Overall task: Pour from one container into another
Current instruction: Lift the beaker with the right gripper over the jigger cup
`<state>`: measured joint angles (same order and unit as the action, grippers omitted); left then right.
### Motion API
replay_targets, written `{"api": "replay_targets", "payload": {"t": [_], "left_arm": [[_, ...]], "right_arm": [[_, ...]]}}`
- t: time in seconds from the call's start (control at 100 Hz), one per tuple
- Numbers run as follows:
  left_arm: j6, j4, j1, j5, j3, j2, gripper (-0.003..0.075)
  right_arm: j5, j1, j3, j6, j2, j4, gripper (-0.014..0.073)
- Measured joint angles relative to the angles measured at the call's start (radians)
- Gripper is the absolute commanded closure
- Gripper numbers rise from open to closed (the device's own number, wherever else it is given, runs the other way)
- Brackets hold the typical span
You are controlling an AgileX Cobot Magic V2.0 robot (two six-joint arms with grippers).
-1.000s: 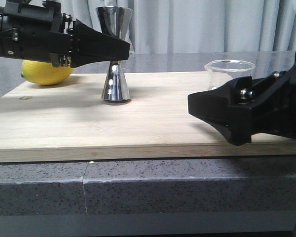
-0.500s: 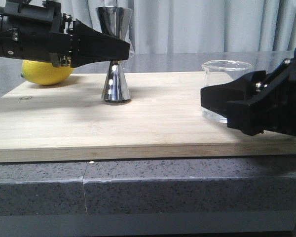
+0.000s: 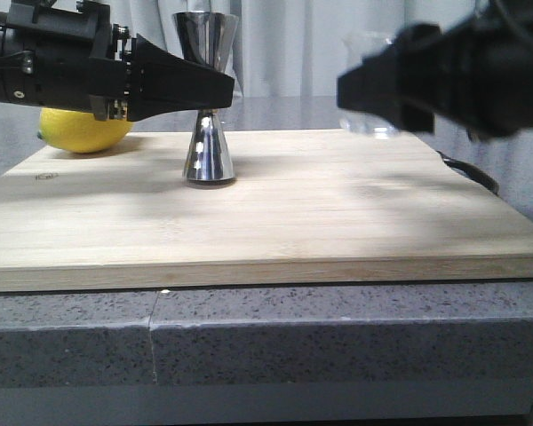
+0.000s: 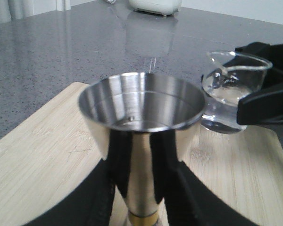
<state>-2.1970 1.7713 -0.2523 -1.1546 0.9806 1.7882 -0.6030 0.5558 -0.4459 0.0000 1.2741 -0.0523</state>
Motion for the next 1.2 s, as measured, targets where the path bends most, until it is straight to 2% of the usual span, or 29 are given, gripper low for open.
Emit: {"api": "replay_targets", "payload": {"t": [0.3,0.44,0.91,1.2], "left_arm": [[0.0,0.0,0.0,0.0,0.0,0.0,0.0533],[0.0,0.0,0.0,0.0,0.0,0.0,0.0533],[0.0,0.0,0.0,0.0,0.0,0.0,0.0533],[0.0,0.0,0.0,0.0,0.0,0.0,0.0533]], "right_arm": [[0.505,0.0,-0.334,0.0,-0.014,0.105,0.0289],[0.678,0.0,-0.463,0.0,-0.014,0.155,0.0289],[0.989,0.071,-0.707,0.0,-0.014,0.276,0.0289],[1.129,0.102,-0.821,-0.026,0.022,0.298,0.0289]]}}
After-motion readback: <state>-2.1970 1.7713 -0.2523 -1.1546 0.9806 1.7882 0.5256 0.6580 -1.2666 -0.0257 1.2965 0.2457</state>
